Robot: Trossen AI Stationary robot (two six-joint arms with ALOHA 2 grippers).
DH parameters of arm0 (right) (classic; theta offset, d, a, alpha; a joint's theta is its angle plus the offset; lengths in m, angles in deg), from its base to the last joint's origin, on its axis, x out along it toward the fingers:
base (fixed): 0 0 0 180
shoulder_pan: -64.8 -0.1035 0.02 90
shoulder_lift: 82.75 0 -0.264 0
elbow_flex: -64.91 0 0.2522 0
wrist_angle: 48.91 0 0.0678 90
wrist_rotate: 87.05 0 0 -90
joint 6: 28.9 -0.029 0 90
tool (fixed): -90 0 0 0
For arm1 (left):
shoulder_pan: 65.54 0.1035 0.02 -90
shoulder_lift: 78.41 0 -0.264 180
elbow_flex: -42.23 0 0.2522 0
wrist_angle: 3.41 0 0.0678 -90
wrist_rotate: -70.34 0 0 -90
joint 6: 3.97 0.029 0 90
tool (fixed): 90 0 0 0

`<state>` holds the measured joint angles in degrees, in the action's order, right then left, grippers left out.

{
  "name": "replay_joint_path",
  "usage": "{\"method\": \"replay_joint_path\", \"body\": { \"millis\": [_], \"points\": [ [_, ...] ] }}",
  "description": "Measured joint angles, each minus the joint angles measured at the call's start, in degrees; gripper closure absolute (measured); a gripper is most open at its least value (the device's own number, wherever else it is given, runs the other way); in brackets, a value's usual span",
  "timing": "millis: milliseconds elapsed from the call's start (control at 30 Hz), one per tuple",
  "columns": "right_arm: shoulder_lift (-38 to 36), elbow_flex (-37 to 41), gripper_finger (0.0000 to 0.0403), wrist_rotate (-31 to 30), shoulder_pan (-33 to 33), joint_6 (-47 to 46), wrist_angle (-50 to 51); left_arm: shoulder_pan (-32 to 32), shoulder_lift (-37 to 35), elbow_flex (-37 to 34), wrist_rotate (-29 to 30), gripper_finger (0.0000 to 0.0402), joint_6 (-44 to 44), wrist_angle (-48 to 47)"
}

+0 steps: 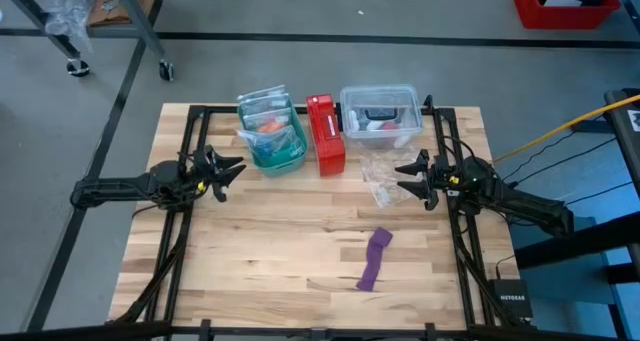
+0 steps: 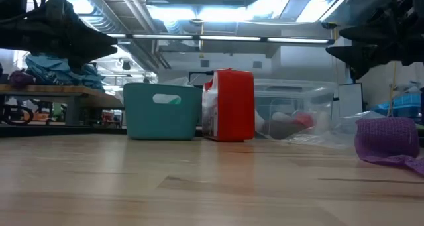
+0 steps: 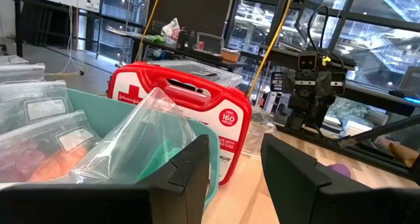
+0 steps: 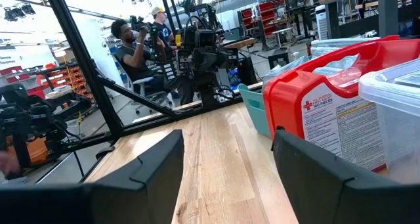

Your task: Roll bandage

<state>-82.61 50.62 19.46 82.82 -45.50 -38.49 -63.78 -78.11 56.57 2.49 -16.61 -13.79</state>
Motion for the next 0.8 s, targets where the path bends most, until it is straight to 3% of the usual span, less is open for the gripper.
{"method": "replay_joint_path", "body": {
  "millis": [400, 533, 700, 800],
  "points": [
    [-0.01, -0.01, 0.0169, -0.03, -0.02, -0.02, -0.07, 0.01, 0.01, 0.00, 0.01, 0.0273, 0.00, 0.00],
    [0.00, 0.00, 0.0169, -2.61, -0.02, -0.63, -3.52, 0.01, 0.00, 0.01, 0.00, 0.0273, 0.00, -0.01],
    [-0.02, -0.16, 0.0169, -2.22, -0.01, -11.53, -11.96, 0.02, -0.01, 0.01, 0.01, 0.0273, 0.00, 0.01],
    [0.08, -1.69, 0.0169, 0.41, -0.01, -18.31, -10.38, 0.05, 0.01, 0.00, 0.07, 0.0273, 0.00, 0.01]
  ]
}}
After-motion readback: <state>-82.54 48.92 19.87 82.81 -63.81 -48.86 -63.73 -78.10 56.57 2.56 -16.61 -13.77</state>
